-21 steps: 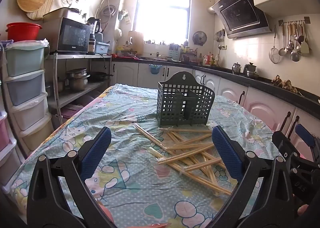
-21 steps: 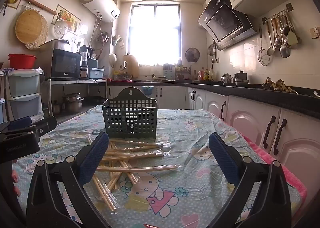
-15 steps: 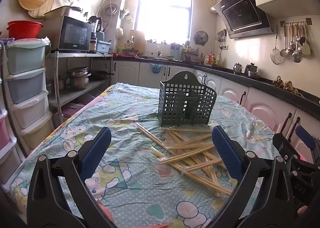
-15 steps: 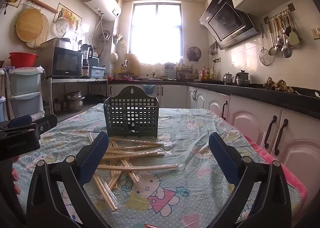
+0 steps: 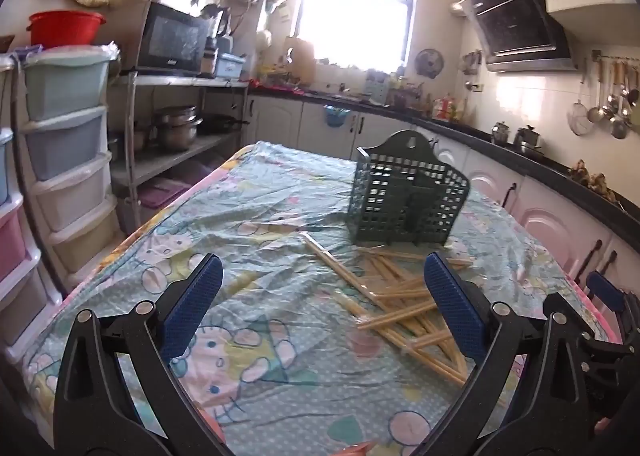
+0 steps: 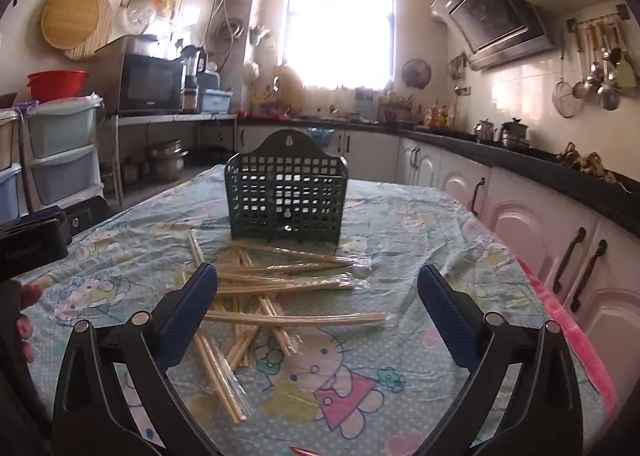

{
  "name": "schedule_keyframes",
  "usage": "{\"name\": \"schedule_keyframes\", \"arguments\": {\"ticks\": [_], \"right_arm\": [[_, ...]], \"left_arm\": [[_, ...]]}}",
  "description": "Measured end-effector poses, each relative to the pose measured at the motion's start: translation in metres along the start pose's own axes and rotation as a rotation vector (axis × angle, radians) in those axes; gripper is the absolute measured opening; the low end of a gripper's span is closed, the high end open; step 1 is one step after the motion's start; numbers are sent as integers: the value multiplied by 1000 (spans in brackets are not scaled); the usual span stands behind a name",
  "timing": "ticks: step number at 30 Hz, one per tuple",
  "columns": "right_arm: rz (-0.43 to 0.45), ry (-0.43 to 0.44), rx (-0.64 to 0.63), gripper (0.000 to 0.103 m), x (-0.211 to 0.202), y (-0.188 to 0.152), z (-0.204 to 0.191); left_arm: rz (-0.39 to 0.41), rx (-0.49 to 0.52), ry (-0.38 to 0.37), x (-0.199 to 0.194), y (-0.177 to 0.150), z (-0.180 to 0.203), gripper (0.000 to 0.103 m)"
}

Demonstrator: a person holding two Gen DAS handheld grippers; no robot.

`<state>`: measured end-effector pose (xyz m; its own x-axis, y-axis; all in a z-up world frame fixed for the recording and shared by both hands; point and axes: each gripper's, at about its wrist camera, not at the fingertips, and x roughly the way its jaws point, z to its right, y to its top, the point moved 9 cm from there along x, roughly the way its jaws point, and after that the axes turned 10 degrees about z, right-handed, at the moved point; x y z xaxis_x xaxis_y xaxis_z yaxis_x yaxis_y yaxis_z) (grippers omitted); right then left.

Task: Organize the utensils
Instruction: 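Move both tools toward the pile of wrapped chopsticks beside the basket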

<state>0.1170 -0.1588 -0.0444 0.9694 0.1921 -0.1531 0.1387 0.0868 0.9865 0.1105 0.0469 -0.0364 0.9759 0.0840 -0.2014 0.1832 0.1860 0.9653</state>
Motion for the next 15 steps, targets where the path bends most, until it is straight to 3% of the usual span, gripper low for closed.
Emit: {"name": "schedule_keyframes", "arguments": {"ticks": [8,15], "right_arm": [[-55,65,-1,97,23,10,-14],[-141,73,20,97,56,12,-5]], "left_arm": [[-47,-3,68,17,8,-26,93],[-86,-4,46,38,20,-22,93]]}}
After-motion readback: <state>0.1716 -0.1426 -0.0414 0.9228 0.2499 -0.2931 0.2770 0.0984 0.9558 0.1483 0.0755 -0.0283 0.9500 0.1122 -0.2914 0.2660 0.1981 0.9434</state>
